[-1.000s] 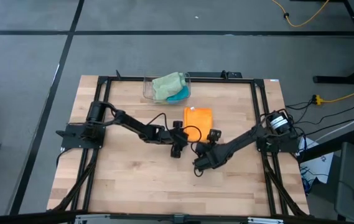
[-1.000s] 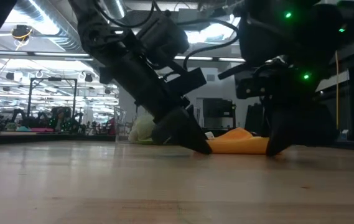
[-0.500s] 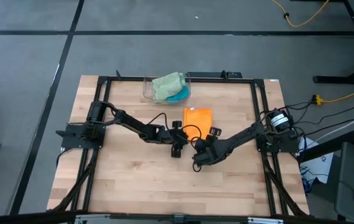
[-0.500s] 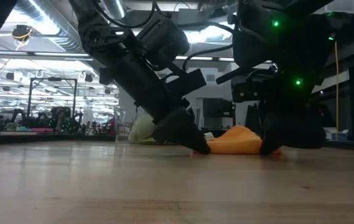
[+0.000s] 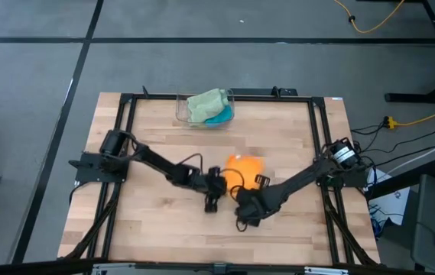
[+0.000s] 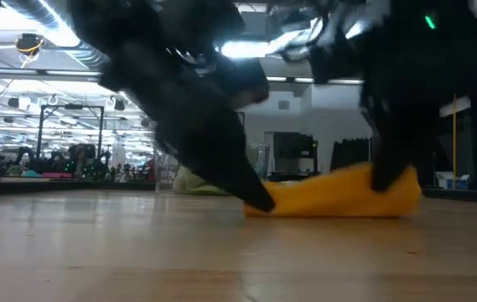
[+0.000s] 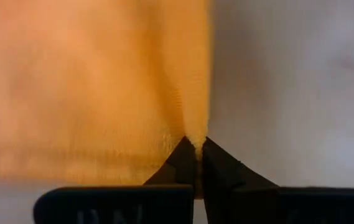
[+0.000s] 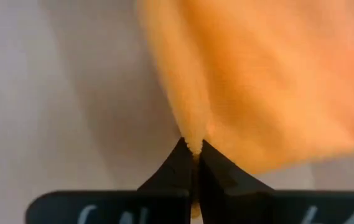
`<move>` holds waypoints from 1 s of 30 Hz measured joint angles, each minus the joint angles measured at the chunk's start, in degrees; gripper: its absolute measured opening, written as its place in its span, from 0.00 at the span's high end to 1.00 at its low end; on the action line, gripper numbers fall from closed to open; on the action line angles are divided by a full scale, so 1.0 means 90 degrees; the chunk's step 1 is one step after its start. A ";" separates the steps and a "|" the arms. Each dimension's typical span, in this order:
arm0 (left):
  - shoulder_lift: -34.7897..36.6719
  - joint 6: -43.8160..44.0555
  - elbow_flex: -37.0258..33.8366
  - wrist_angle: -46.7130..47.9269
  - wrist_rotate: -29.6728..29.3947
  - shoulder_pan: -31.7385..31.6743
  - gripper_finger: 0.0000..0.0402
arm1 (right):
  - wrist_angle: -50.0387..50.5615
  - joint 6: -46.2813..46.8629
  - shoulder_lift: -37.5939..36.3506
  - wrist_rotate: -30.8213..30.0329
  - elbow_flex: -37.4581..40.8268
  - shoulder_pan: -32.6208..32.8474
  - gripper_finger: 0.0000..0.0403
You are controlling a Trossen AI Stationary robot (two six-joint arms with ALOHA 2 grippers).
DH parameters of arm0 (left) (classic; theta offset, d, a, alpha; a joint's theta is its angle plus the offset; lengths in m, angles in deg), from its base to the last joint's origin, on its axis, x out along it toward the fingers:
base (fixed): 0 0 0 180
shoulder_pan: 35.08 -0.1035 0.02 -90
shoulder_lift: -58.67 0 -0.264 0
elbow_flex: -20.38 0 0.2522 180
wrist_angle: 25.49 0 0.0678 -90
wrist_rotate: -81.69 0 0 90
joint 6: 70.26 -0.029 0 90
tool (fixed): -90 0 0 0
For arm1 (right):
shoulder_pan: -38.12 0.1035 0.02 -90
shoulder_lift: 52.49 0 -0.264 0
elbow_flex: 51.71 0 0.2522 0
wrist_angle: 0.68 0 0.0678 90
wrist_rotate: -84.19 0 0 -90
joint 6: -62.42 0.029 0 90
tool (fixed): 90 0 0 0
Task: Fold microfiber towels
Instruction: Fold the orange towel
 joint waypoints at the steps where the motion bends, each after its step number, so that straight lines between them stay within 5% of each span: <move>1: 0.0065 0.0088 -0.0007 0.0060 0.0042 0.0170 1.00 | 0.0019 0.0049 0.0000 0.0092 -0.0179 0.0067 0.98; 7: 0.0695 0.0281 0.0163 0.0413 -0.0063 0.0899 1.00 | 0.0084 0.0172 -0.0012 0.0227 -0.0998 0.0530 0.99; 12: 0.1245 -0.0043 0.0183 0.0833 -0.0826 0.0949 1.00 | 0.0100 0.0170 -0.0022 -0.0090 -0.0994 0.0495 0.99; 30: 0.1202 -0.0408 0.0193 0.1375 -0.1030 -0.0609 0.98 | 0.0865 -0.0175 -0.0030 -0.1426 -0.0790 -0.0374 0.96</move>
